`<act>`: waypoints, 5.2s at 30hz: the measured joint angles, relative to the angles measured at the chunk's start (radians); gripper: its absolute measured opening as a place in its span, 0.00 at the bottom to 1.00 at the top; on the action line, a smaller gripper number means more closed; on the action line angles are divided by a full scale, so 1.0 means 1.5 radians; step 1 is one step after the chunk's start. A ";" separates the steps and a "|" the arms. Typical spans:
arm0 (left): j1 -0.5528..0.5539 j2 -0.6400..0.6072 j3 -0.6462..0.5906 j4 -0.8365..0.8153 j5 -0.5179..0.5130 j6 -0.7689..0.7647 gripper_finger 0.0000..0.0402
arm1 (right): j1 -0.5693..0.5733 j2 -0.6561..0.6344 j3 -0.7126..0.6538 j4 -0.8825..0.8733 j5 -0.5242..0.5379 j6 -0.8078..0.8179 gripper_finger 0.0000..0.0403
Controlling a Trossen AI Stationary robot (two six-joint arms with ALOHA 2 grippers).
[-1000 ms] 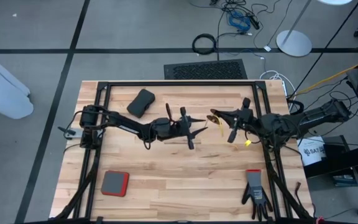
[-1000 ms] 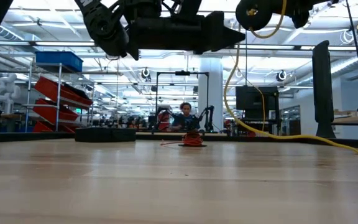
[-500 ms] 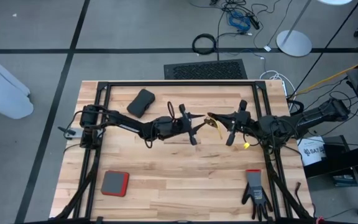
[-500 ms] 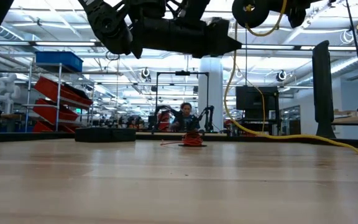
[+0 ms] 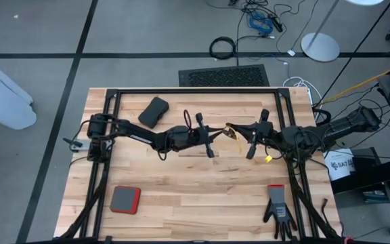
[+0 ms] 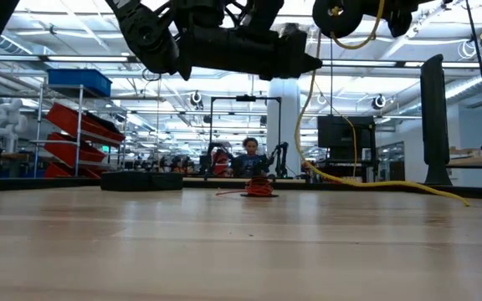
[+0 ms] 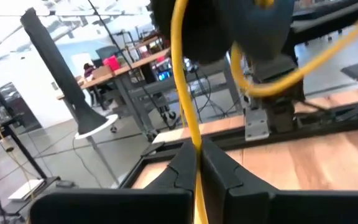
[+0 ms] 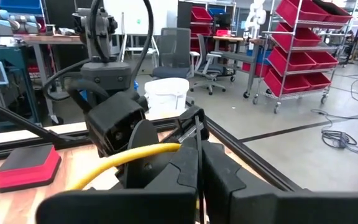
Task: Coil cords
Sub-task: Coil the yellow wire on the spool
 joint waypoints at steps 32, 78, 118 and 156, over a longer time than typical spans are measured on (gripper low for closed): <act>0.054 0.000 0.000 -0.140 0.005 -0.042 0.00 | 0.074 -0.011 0.000 0.267 0.137 -0.292 0.00; -0.043 0.001 0.123 -0.333 0.074 -0.020 0.00 | -0.182 0.248 0.000 0.463 0.157 -0.338 0.00; -0.053 -0.088 0.141 -0.432 -0.013 0.088 0.00 | -0.149 0.132 0.000 -0.118 0.138 -0.014 0.00; -0.021 -0.129 0.141 -0.483 -0.145 0.152 0.00 | 0.088 0.025 0.000 -0.459 0.231 0.183 0.00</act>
